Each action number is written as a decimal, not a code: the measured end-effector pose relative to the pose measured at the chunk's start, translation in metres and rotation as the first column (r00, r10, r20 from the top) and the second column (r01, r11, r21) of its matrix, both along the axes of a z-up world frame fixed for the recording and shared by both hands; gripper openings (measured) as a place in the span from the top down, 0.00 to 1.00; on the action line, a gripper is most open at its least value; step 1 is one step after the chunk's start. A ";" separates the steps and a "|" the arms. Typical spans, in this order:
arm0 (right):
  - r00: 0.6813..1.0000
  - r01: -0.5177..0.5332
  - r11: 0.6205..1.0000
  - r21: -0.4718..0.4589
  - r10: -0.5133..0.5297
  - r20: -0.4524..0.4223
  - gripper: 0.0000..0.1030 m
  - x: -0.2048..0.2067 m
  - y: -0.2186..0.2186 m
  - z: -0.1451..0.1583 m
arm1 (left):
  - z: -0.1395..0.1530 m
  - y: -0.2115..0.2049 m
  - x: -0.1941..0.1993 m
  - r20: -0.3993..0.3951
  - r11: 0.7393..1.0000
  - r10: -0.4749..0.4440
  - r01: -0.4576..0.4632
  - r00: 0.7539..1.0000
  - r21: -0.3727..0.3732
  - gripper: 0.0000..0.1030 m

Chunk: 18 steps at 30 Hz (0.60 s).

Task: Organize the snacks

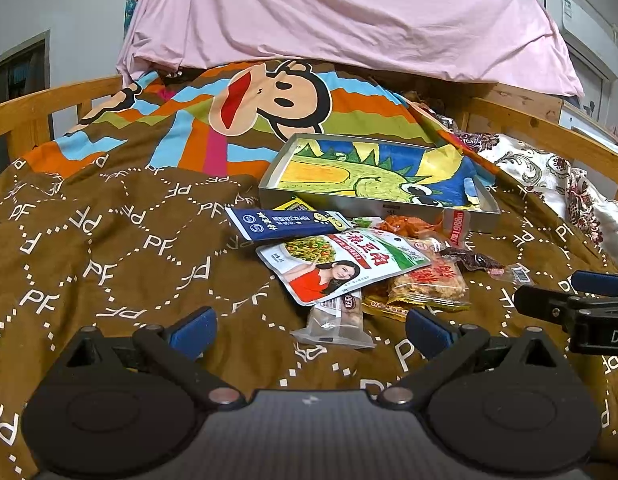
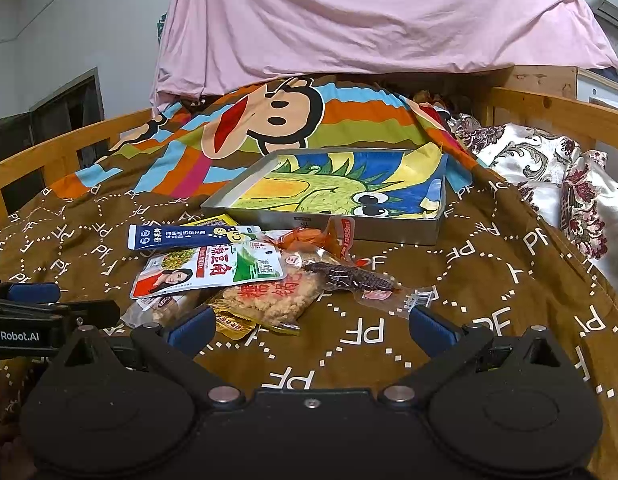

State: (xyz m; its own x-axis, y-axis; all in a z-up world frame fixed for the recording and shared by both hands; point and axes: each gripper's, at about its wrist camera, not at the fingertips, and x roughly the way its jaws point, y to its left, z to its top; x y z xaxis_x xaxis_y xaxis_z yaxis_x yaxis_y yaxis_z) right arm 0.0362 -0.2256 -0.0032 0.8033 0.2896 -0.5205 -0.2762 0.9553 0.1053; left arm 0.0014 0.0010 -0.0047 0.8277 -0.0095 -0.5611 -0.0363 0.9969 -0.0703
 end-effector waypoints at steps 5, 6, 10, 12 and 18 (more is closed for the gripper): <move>1.000 -0.001 1.000 0.000 0.001 -0.001 0.00 0.001 0.000 -0.002 | 0.000 0.000 0.000 0.000 1.000 -0.001 0.001 1.000 -0.001 0.00; 1.000 -0.001 1.000 -0.001 0.001 -0.001 0.00 0.001 0.000 -0.001 | 0.000 0.000 0.000 0.000 1.000 -0.002 0.002 1.000 -0.001 0.00; 1.000 -0.002 1.000 -0.001 0.002 0.000 0.01 0.001 0.000 -0.001 | 0.000 0.000 0.000 0.000 1.000 0.000 0.000 1.000 -0.001 0.00; 1.000 -0.002 1.000 -0.001 0.002 0.001 0.01 0.001 0.000 -0.002 | 0.000 0.000 0.000 0.000 1.000 0.000 0.000 1.000 -0.001 0.00; 1.000 -0.001 1.000 -0.001 0.001 -0.003 0.01 0.001 0.000 -0.002 | 0.001 0.001 0.000 0.002 1.000 0.001 -0.001 1.000 0.002 0.00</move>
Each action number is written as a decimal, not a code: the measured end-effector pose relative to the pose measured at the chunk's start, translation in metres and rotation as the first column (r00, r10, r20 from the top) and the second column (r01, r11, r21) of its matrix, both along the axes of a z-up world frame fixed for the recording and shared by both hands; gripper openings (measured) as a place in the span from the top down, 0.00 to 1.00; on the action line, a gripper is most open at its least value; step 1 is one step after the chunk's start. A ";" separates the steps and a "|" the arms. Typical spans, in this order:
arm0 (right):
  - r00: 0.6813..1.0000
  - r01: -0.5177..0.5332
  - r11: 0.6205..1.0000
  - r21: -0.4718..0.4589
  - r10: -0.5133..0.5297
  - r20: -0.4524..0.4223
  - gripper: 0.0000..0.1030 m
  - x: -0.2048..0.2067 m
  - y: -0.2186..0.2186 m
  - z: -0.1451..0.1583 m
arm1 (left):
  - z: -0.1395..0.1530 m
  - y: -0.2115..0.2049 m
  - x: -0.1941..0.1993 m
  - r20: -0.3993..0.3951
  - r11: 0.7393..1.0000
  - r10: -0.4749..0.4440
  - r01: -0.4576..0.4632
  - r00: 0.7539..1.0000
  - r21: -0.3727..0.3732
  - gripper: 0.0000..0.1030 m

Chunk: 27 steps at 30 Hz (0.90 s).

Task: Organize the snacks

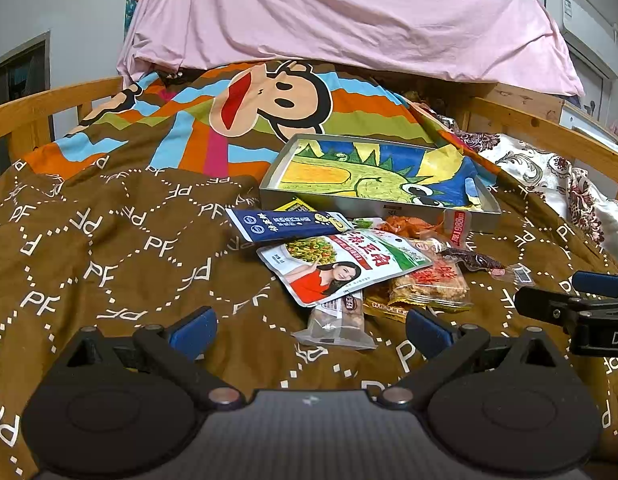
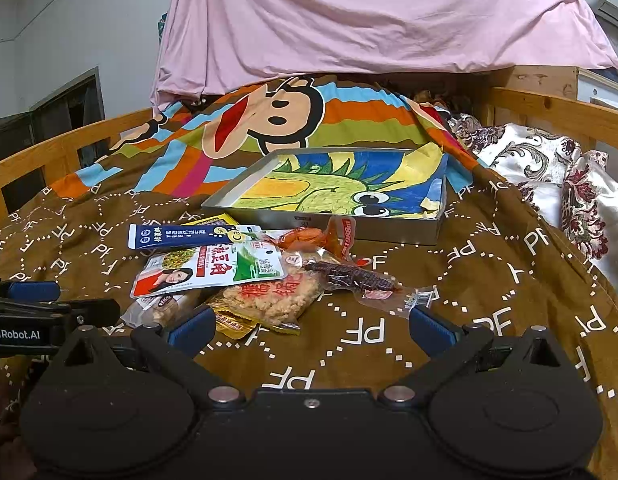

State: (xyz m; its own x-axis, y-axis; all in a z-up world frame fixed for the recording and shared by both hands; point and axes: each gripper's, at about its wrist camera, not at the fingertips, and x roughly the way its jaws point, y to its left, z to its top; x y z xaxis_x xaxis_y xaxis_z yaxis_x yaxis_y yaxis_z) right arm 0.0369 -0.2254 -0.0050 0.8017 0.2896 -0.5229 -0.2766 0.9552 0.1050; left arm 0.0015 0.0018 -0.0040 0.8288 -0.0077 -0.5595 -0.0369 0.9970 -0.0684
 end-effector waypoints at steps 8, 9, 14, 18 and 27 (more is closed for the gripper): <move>1.000 -0.010 1.000 0.000 0.010 0.022 0.00 -0.001 0.000 0.002 | 0.005 0.002 0.005 0.016 0.999 0.008 -0.008 1.000 0.034 0.00; 0.999 -0.012 1.000 0.001 0.012 0.030 0.00 -0.001 0.001 0.002 | 0.006 0.002 0.007 0.016 0.999 0.011 -0.012 1.000 0.042 0.00; 0.998 -0.018 1.000 -0.002 0.019 0.066 0.00 -0.002 0.003 0.004 | 0.010 0.004 0.017 0.012 0.998 0.037 -0.038 0.999 0.059 0.00; 0.998 -0.024 1.000 0.006 0.023 0.065 0.00 -0.001 0.003 0.005 | 0.015 0.010 0.023 0.022 0.998 0.046 -0.046 0.999 0.034 0.00; 0.992 0.011 1.000 0.001 -0.011 0.128 0.00 0.010 0.005 0.011 | 0.025 0.012 0.038 0.030 0.998 0.044 -0.045 0.999 0.046 0.00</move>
